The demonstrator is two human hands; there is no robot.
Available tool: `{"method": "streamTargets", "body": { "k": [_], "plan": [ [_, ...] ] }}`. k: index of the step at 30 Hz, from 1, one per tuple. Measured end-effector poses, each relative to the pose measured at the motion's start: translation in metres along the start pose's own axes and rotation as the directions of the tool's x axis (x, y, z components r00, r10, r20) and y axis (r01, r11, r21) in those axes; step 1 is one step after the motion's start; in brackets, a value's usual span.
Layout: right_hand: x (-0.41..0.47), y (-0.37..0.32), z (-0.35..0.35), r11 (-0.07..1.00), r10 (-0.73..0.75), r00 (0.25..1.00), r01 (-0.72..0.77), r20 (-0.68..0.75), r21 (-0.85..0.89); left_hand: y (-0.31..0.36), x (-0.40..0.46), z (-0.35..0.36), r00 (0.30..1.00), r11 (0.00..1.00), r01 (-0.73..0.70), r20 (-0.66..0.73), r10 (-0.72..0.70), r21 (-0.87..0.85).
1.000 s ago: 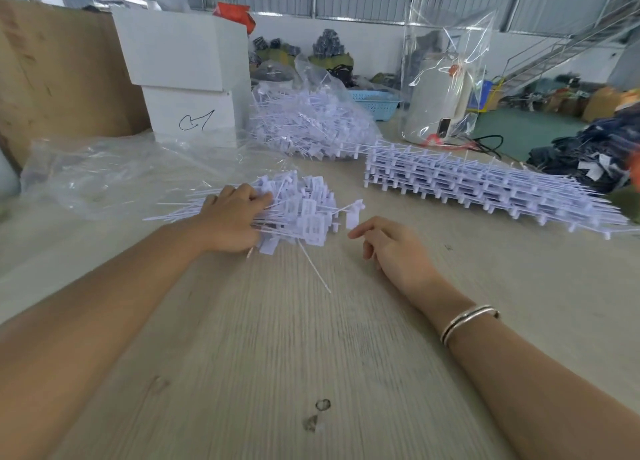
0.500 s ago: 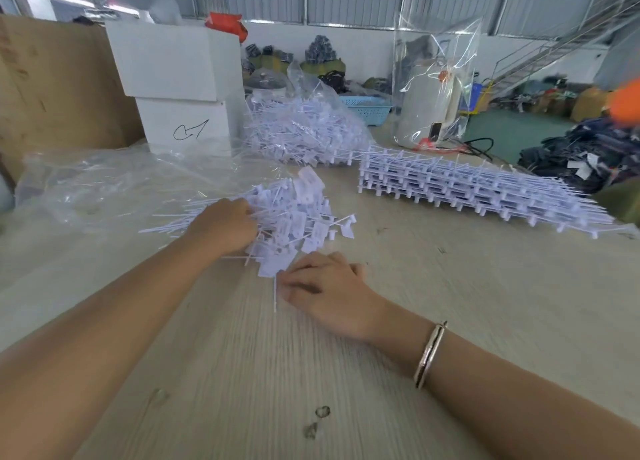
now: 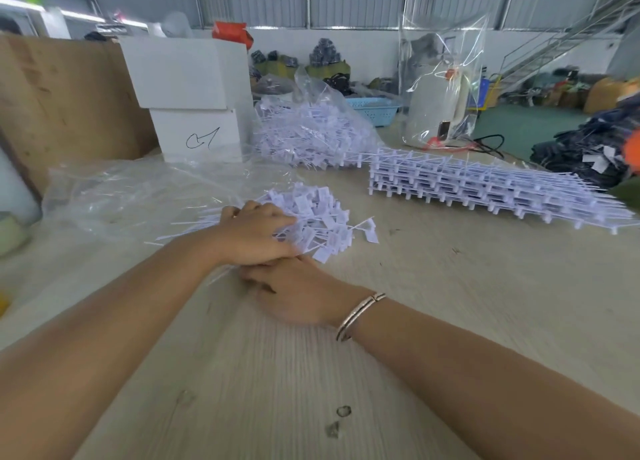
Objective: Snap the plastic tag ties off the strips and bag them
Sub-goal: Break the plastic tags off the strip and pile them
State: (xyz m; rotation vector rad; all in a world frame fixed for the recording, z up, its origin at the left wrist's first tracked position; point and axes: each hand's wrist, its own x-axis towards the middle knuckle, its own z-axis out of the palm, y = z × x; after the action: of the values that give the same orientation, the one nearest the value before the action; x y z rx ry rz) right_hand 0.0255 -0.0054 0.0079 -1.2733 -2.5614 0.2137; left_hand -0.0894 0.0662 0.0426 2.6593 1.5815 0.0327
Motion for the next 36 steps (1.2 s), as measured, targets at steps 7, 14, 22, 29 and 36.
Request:
{"method": "streamTargets", "body": {
  "k": [7,14,22,29,36],
  "plan": [
    [-0.036,0.041,-0.019,0.994,-0.08,0.996,0.082,-0.035,0.071,-0.01,-0.011,-0.011,0.976,0.996,-0.08,0.2,0.083,-0.027],
    [-0.041,0.069,-0.034,0.953,0.2,0.978,-0.179,-0.065,0.245,-0.032,-0.009,0.012,0.994,0.995,-0.075,-0.078,0.08,0.07],
    [-0.073,0.066,-0.038,0.962,0.156,0.98,-0.121,-0.127,0.246,0.056,0.004,0.001,0.817,0.882,-0.471,-0.377,0.436,0.0],
    [-0.092,0.07,-0.036,0.897,0.228,0.959,-0.141,-0.166,0.42,0.142,0.059,0.0,0.873,0.89,-0.41,-0.367,0.32,-0.201],
    [-0.098,0.109,-0.053,0.591,0.66,0.6,-0.042,-0.452,0.806,0.176,0.146,0.009,0.93,0.877,-0.227,-0.361,0.067,-0.423]
  ]
}}
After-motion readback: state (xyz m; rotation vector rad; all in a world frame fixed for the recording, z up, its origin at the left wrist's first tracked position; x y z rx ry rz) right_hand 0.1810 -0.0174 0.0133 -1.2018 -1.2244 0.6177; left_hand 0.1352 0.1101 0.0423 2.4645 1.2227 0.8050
